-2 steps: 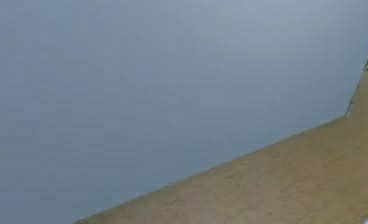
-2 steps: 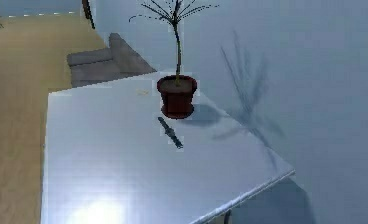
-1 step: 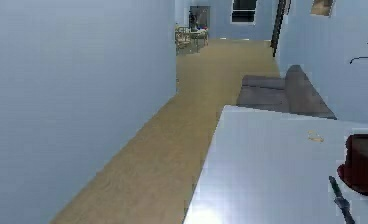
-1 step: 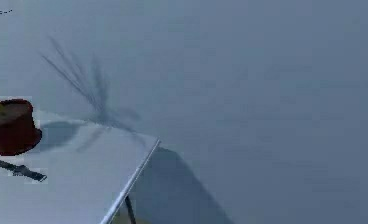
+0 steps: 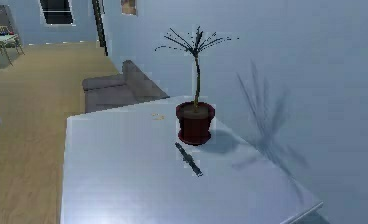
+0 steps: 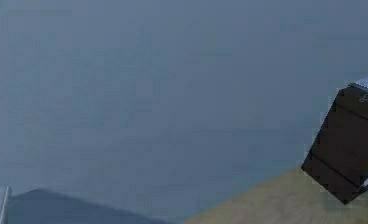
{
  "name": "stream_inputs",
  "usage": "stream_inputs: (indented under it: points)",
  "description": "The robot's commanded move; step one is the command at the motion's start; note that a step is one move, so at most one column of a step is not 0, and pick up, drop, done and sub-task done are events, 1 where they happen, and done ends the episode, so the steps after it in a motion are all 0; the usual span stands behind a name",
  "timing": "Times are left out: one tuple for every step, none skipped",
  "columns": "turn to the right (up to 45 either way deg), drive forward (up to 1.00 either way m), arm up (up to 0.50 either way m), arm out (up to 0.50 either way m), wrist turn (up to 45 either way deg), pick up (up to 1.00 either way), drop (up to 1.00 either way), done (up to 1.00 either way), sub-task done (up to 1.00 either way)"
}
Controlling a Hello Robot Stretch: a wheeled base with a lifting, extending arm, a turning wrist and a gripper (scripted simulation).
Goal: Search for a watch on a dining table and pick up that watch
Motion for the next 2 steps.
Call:
stream_inputs:
  points:
    - [30.0,0.00,0.00,0.00,0.0,0.00,0.00,0.00,0.00]
    - [0.0,0.05,0.00,0.00,0.0,0.00,0.00,0.00,0.00]
